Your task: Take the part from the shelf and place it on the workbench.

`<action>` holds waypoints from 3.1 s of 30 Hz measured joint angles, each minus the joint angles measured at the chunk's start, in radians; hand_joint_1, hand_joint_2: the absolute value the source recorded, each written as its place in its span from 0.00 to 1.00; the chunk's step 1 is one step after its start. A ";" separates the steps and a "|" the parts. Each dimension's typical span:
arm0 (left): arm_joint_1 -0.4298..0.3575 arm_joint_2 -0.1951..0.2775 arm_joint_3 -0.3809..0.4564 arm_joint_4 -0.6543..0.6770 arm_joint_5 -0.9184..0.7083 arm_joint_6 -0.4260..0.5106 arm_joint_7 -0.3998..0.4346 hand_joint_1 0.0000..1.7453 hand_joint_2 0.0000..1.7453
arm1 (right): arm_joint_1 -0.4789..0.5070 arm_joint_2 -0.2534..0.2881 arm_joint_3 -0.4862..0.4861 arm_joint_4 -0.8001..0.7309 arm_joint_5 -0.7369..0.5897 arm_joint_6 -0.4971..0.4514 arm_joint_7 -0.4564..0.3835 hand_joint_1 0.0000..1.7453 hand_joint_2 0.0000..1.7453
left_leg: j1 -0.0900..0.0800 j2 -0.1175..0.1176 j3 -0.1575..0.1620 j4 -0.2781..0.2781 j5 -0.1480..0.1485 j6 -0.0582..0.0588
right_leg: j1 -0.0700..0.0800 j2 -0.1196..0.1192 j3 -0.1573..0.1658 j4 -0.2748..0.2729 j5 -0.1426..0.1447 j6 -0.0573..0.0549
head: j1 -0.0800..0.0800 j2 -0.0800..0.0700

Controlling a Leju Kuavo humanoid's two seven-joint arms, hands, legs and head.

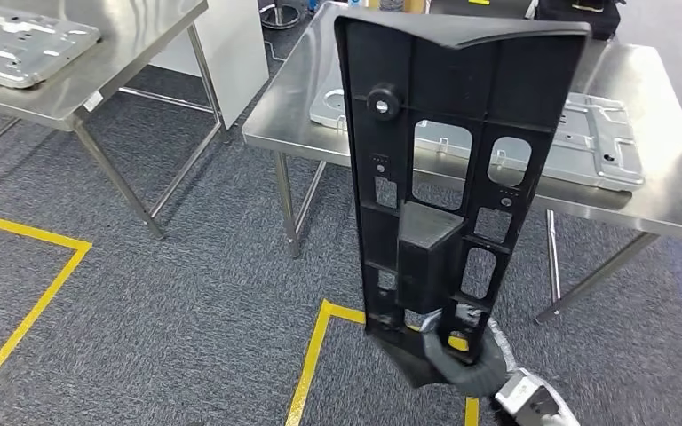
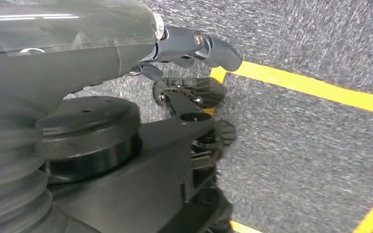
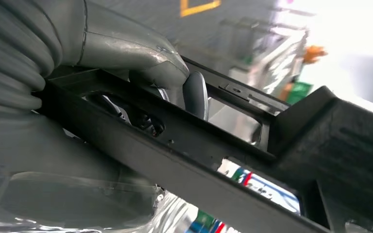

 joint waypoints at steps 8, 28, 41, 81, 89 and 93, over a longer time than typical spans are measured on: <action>0.008 0.000 0.006 0.000 0.011 -0.002 -0.004 0.00 1.00 | 0.014 -0.139 -0.152 -0.039 -0.056 0.028 0.040 0.96 1.00 | -0.006 0.106 0.002 -0.011 0.003 0.015 | -0.008 -0.134 -0.079 0.185 -0.073 0.025 | 0.000 0.000; 0.013 0.003 0.033 0.000 0.046 0.003 -0.009 0.00 1.00 | -0.238 -0.337 -0.304 0.173 -0.129 0.148 0.085 0.96 1.00 | -0.013 0.034 -0.032 0.020 0.007 0.000 | -0.001 -0.056 0.020 -0.009 -0.008 -0.001 | 0.000 0.000; 0.012 0.002 0.035 0.000 0.034 -0.015 -0.016 0.00 1.00 | -0.261 -0.380 -0.300 0.226 -0.113 0.121 0.091 0.96 1.00 | -0.016 0.060 0.046 -0.016 -0.042 0.009 | -0.013 -0.144 -0.031 0.023 0.032 0.031 | 0.000 0.000; -0.007 0.007 0.026 0.000 0.023 -0.013 -0.010 0.00 1.00 | -0.310 -0.418 -0.337 0.263 -0.160 0.177 0.111 0.96 1.00 | 0.004 0.049 -0.040 0.238 -0.185 -0.040 | -0.019 -0.136 -0.013 0.006 0.018 -0.019 | -0.001 0.000; -0.012 0.011 0.026 0.000 0.033 -0.014 -0.021 0.00 1.00 | -0.684 -0.495 -0.153 0.538 -0.223 0.241 0.149 0.96 1.00 | -0.064 0.051 -0.004 -0.007 -0.003 0.055 | -0.004 -0.122 -0.010 -0.005 0.024 -0.020 | -0.001 0.000; -0.017 0.007 0.025 0.000 0.032 -0.017 -0.021 0.00 1.00 | -0.789 -0.535 -0.096 0.611 -0.227 0.241 0.153 0.96 1.00 | -0.054 0.045 0.026 -0.074 0.038 0.054 | -0.005 -0.129 -0.017 0.011 0.010 -0.004 | -0.001 0.000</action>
